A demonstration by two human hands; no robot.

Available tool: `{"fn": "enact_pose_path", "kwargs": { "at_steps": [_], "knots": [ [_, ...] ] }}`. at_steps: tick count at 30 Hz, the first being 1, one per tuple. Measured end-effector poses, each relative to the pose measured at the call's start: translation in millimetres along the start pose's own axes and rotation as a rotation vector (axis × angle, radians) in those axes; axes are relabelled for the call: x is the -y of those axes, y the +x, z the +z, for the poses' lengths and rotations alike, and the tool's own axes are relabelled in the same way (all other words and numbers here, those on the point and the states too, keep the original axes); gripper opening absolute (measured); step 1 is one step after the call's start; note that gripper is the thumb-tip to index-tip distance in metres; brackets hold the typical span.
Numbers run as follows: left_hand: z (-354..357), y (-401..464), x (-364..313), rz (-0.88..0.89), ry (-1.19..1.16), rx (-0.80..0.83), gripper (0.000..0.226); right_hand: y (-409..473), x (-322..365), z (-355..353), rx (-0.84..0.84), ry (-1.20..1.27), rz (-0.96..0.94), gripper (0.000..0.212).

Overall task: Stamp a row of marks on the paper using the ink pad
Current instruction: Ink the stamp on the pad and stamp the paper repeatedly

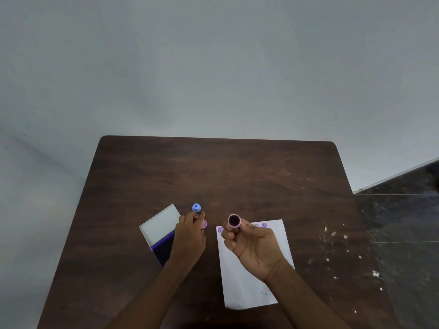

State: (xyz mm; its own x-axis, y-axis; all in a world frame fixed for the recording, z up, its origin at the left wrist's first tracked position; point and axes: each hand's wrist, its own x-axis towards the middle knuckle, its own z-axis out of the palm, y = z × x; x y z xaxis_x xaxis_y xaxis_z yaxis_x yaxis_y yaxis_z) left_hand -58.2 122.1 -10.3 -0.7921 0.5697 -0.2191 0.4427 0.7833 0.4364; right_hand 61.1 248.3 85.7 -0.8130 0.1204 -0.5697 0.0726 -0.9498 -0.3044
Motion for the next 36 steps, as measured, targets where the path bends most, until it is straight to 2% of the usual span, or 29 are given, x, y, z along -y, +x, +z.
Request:
{"fn": "enact_pose_path", "kwargs": {
  "at_steps": [2, 6, 9, 12, 19, 36],
  "knots": [
    [-4, -8, -7, -0.02, -0.078, -0.024, 0.036, 0, 0, -1, -0.008, -0.014, -0.004, 0.023],
    [-37, -35, -32, -0.126, -0.57, -0.098, 0.025, 2, -1, -2, 0.001, -0.025, -0.003, 0.025],
    [-67, -56, -48, 0.002, -0.725, -0.092, 0.037, 5, -4, -3, 0.043, -0.019, 0.002, 0.029],
    [-82, -68, -60, 0.077, -0.755, -0.106, 0.048, 8, -10, -2, 0.086, -0.038, 0.013, 0.035],
    [-91, -76, -67, -0.007, -0.674, -0.233, 0.035, 7, -25, -2, 0.124, -0.105, 0.032, 0.036],
    [-108, -100, -51, -0.13, -0.655, -0.176, 0.047, -2, -48, 16, 0.14, -0.066, 0.124, 0.036]
  ]
}}
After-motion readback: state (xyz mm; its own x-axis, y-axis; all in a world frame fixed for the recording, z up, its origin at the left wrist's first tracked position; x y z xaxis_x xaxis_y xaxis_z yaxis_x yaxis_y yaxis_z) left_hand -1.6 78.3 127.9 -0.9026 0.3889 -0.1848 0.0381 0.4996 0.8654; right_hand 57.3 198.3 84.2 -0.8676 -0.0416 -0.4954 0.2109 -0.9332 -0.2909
